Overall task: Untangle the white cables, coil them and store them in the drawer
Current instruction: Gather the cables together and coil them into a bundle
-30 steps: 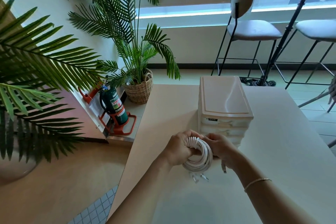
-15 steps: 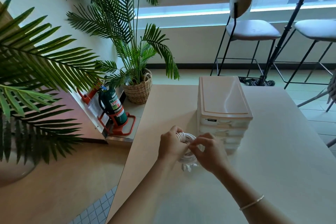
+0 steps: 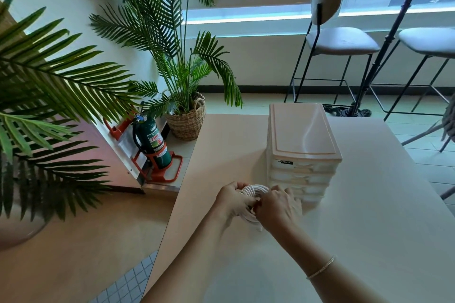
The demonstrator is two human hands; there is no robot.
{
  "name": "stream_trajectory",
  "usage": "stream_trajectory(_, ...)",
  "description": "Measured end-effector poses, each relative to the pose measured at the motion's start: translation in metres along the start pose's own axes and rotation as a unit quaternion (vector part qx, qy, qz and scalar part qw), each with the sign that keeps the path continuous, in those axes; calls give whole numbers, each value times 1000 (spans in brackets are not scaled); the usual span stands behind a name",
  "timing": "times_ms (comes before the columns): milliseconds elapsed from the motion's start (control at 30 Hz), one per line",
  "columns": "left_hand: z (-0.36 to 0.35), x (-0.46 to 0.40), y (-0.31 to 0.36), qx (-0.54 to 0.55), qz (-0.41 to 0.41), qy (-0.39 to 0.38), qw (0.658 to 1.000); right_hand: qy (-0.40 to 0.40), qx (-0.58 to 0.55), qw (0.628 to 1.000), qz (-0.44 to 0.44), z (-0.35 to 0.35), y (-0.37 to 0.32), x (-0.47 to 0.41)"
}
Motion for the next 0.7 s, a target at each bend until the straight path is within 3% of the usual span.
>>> stream_trajectory(233, -7, -1, 0, 60, -34, -97, 993, 1, -36, 999, 26, 10, -1, 1)
stream_trajectory(300, -5, -1, 4, 78, -60, -118, 988, -17, -104, 994, 34, 13, 3, -1)
stream_trajectory(367, -5, 0, 7, 67, -88, -128, 986, -70, -247, 966, 10, 12, 8, 0)
stream_trajectory(500, -7, 4, 11, 37, -131, -123, 983, -142, -413, 897, -68, 10, 18, 4)
stream_trajectory(700, -3, -1, 10, -88, -126, -77, 985, -165, -408, 890, -119, 11, 24, 7)
Point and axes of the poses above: each hand's wrist, its own x-axis away from the middle knuckle, its own z-axis out of the back of the hand, y = z × x, the point moved 8 cm from there along -x, towards the middle knuckle, and after that the axes turned 13 degrees about -x, right-handed, at the moved point
